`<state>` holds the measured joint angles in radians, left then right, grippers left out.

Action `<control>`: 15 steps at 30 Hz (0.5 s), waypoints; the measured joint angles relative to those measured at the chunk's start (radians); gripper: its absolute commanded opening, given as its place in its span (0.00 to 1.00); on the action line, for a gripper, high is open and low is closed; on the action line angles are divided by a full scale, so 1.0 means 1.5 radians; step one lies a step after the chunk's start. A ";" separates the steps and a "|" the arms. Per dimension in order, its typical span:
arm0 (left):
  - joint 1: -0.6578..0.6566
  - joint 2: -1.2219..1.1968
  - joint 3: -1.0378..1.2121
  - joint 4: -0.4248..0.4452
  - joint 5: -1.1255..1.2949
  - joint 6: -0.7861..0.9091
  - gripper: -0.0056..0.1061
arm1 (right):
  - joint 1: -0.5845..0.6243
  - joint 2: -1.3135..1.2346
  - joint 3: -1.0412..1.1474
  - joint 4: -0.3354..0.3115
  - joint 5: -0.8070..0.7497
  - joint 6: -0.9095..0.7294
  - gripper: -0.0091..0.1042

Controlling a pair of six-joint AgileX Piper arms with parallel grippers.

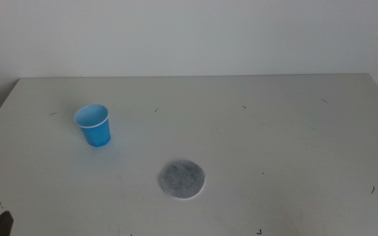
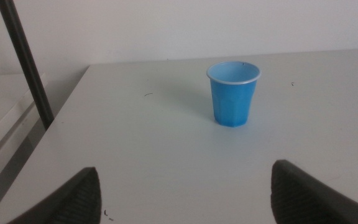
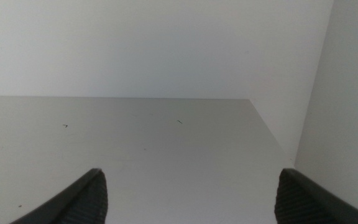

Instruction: Place an empty cup on a cup mat.

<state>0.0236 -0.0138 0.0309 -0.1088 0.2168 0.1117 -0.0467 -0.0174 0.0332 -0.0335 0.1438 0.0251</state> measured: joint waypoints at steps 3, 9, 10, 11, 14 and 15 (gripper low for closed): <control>0.000 0.000 0.000 0.002 0.000 -0.008 0.99 | 0.000 0.000 0.000 0.000 0.000 0.000 0.91; 0.000 0.000 0.000 0.002 0.001 -0.028 0.99 | 0.000 0.000 0.000 0.000 0.000 0.000 0.91; 0.000 0.000 -0.003 0.002 0.006 -0.034 0.99 | 0.000 0.000 0.000 0.000 0.000 0.000 0.91; 0.000 0.000 -0.011 0.002 0.016 -0.037 0.99 | 0.000 0.000 0.000 0.000 0.000 0.000 0.91; 0.000 0.020 -0.056 0.011 0.041 -0.048 0.99 | 0.000 0.000 0.000 0.000 0.000 0.000 0.91; 0.000 0.032 -0.077 0.018 0.046 -0.051 0.99 | 0.000 0.000 0.000 0.000 0.000 0.000 0.91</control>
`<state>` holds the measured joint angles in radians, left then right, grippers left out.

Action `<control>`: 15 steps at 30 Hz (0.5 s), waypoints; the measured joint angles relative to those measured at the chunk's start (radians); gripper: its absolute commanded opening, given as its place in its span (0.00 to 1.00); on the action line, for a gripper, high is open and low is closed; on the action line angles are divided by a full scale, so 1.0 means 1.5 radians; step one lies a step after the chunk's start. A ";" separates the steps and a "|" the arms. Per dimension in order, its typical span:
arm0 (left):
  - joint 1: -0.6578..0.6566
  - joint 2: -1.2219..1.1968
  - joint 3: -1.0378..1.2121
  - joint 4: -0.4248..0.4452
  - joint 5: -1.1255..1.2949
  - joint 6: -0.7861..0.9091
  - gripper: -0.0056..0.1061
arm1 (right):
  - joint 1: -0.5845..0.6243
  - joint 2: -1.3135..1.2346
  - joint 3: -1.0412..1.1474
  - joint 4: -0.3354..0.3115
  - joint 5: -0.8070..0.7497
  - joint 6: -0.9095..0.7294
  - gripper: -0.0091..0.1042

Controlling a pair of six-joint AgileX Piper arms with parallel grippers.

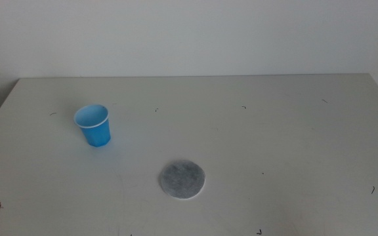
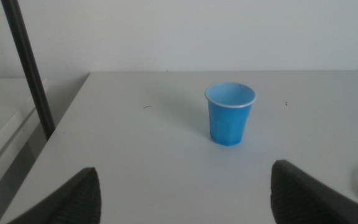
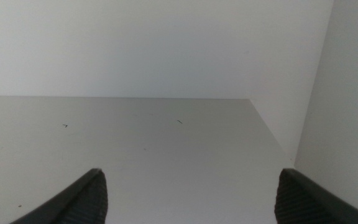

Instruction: Place an empty cup on a cup mat.

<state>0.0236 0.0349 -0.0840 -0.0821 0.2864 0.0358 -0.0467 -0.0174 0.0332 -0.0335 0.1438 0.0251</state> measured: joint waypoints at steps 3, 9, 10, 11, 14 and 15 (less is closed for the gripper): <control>0.000 0.062 -0.063 0.007 0.020 -0.003 0.99 | 0.000 0.000 0.000 0.000 0.000 0.000 0.91; 0.000 0.215 -0.209 0.010 0.060 -0.005 0.99 | 0.000 0.000 0.000 0.000 0.000 0.000 0.91; 0.000 0.238 -0.237 0.011 0.067 -0.005 0.99 | 0.000 0.000 0.000 0.000 0.000 0.000 0.91; 0.000 0.269 -0.265 0.011 0.075 -0.007 0.99 | 0.000 0.000 0.000 0.000 0.000 0.000 0.91; 0.000 0.362 -0.350 0.012 0.106 -0.007 0.99 | 0.000 0.000 0.000 0.000 0.000 0.000 0.91; 0.000 0.394 -0.382 0.012 0.118 -0.007 0.99 | 0.000 0.000 0.000 0.000 0.000 0.000 0.91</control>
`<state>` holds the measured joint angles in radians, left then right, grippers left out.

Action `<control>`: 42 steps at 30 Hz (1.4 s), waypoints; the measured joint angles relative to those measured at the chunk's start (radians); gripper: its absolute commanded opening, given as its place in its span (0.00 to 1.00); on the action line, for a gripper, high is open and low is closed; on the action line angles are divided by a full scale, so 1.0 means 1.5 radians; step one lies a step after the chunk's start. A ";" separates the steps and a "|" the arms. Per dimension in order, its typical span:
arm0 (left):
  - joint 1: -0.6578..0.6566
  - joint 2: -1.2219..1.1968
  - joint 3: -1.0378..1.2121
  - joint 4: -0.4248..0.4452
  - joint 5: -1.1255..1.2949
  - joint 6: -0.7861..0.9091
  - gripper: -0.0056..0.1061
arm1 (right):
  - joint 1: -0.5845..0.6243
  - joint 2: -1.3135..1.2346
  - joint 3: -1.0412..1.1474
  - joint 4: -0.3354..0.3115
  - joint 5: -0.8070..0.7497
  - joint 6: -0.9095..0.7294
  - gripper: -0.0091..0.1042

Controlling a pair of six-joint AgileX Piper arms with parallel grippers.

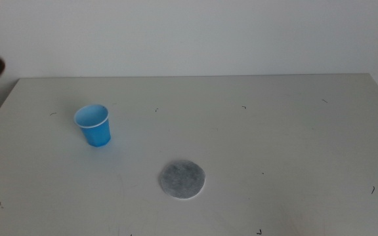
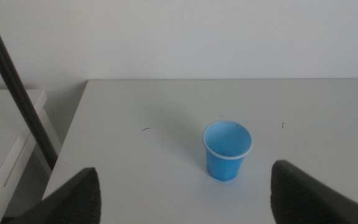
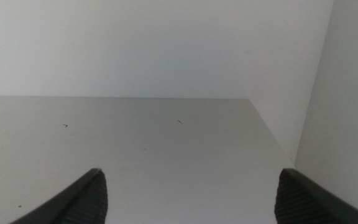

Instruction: Place an empty cup on a cup mat.

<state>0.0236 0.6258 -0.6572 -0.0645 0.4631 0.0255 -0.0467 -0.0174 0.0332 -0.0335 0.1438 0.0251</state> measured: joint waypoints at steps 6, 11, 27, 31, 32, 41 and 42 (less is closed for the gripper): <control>0.000 0.172 -0.181 0.000 0.096 -0.001 0.99 | 0.000 0.000 0.000 0.000 0.000 0.000 0.91; 0.000 0.314 -0.328 0.001 0.183 -0.001 0.99 | 0.000 0.000 0.000 0.000 0.000 0.000 0.91; 0.000 0.597 -0.492 -0.008 0.239 0.005 0.99 | 0.000 0.000 0.000 0.000 0.000 0.000 0.91; 0.000 0.636 -0.492 -0.012 0.232 0.005 0.99 | 0.000 0.000 0.000 0.000 0.000 0.000 0.91; 0.000 0.644 -0.492 -0.013 0.230 0.005 0.99 | 0.000 0.000 0.000 0.000 0.000 0.000 0.91; 0.000 0.715 -0.492 -0.032 0.193 0.005 0.99 | 0.000 0.000 0.000 0.000 0.000 0.000 0.91; 0.000 0.724 -0.492 -0.039 0.184 0.005 0.99 | 0.000 0.000 0.000 0.000 0.000 0.000 0.91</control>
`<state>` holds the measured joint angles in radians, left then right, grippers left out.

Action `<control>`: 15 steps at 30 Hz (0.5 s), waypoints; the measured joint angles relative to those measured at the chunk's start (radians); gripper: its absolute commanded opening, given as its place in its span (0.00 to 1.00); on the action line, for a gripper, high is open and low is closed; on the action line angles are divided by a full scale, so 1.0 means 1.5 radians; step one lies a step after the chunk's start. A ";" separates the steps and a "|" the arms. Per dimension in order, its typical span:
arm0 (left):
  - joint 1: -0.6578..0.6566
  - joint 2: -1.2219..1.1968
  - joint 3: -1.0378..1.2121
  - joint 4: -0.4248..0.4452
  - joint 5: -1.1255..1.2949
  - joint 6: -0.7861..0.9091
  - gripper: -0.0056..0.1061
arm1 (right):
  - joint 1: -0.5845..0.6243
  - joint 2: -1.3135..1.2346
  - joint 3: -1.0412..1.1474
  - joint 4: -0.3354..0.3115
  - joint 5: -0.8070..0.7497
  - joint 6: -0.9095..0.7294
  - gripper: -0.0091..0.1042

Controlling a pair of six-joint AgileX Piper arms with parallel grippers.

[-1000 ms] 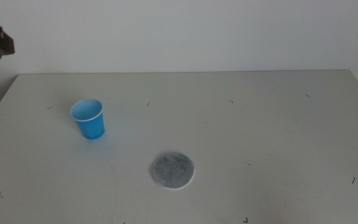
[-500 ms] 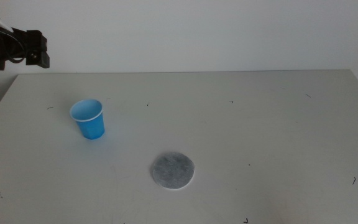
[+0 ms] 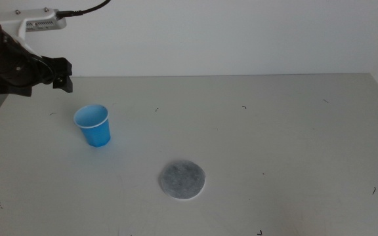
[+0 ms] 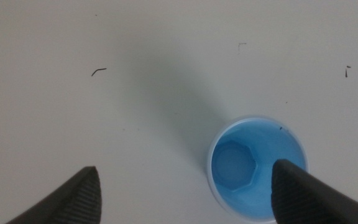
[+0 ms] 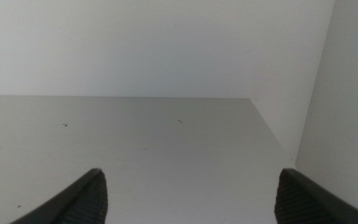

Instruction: Place an empty cup on a cup mat.

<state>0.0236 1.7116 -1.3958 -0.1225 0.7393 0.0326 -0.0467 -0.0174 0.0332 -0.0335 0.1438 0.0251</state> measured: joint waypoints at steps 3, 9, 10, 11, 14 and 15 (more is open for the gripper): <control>-0.007 0.023 0.000 -0.008 -0.022 0.000 0.99 | 0.000 0.000 0.000 0.000 0.000 0.000 0.91; -0.025 0.070 -0.001 -0.012 -0.041 0.000 0.99 | 0.000 0.000 0.000 0.000 0.000 0.000 0.91; -0.026 0.077 -0.001 -0.012 -0.042 0.000 0.99 | 0.000 0.000 0.000 0.000 0.000 0.000 0.91; -0.027 0.087 -0.001 -0.012 -0.043 0.000 0.99 | 0.000 0.000 0.000 0.000 0.000 0.000 0.91; -0.029 0.111 -0.002 -0.012 -0.043 0.000 0.99 | 0.000 0.000 0.000 0.000 0.000 0.000 0.91; -0.030 0.118 -0.002 -0.012 -0.044 0.000 0.98 | 0.000 0.000 0.000 0.000 0.000 0.000 0.91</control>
<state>-0.0212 1.8885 -1.3990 -0.1405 0.6730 0.0326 -0.0467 -0.0174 0.0332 -0.0335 0.1438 0.0251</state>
